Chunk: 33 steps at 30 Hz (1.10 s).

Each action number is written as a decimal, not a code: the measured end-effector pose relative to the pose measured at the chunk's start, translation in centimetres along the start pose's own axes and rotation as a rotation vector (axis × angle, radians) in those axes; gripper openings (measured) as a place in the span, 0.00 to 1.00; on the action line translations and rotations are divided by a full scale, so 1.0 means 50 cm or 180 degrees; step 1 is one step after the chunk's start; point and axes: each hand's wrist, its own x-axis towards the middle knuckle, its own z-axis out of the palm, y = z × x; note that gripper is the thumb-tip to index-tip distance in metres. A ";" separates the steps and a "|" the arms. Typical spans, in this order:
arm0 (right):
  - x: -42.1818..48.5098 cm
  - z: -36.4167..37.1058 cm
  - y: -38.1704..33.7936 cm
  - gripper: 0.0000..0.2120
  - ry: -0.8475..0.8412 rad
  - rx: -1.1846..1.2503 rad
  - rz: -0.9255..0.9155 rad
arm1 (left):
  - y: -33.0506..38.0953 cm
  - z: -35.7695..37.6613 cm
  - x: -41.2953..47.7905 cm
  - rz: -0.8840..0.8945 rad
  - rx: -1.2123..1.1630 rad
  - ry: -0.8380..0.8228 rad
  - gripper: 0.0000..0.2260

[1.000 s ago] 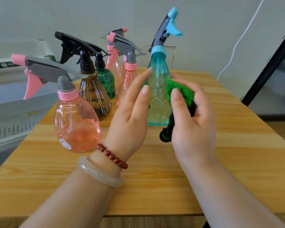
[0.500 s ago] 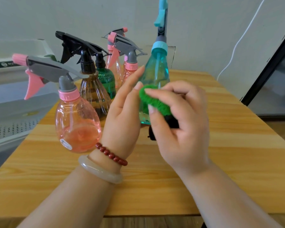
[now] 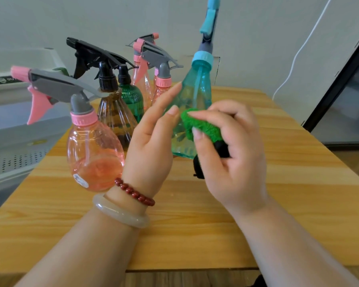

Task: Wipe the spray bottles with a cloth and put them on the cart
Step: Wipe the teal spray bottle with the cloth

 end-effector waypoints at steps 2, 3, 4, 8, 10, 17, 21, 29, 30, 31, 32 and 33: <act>0.005 -0.005 0.010 0.10 0.0208 -0.0019 0.0329 | 0.006 0.007 -0.003 -0.0033 -0.0078 -0.0082 0.21; 0.008 -0.007 0.016 0.10 0.0344 0.0063 0.0613 | 0.004 0.010 -0.007 -0.0020 -0.0028 -0.0140 0.21; 0.010 -0.008 0.020 0.10 0.0457 0.0257 0.0938 | 0.003 0.012 -0.009 -0.0021 -0.0003 -0.0179 0.20; 0.007 -0.007 0.009 0.09 0.0413 0.0514 0.0983 | -0.005 0.009 -0.011 0.0038 0.0155 -0.0098 0.19; 0.000 -0.004 -0.004 0.09 0.0165 0.0363 0.0387 | -0.009 0.001 -0.004 0.0029 0.0181 0.0013 0.20; 0.002 -0.012 0.017 0.09 0.0495 0.0219 0.0773 | 0.008 0.012 -0.012 0.0154 0.0179 -0.0280 0.18; 0.006 -0.002 0.013 0.09 0.0714 0.1547 0.1831 | -0.003 0.014 -0.017 0.0152 0.0278 -0.0287 0.17; -0.015 0.007 -0.018 0.14 0.0210 0.1463 0.1095 | -0.028 -0.002 -0.011 0.0508 0.1238 -0.0101 0.18; -0.015 0.007 -0.015 0.14 0.0282 0.1327 0.1093 | -0.021 0.002 -0.009 0.0408 0.1003 -0.0171 0.16; -0.014 0.006 -0.013 0.13 0.0341 0.1248 0.1173 | -0.012 0.008 -0.007 0.0284 0.0843 -0.0223 0.17; -0.011 0.005 -0.011 0.13 0.0383 0.1218 0.1322 | -0.007 0.014 -0.007 0.0225 0.0851 -0.0220 0.18; -0.008 0.003 -0.009 0.13 0.0407 0.1228 0.1517 | -0.006 0.016 -0.007 0.0165 0.0812 -0.0160 0.18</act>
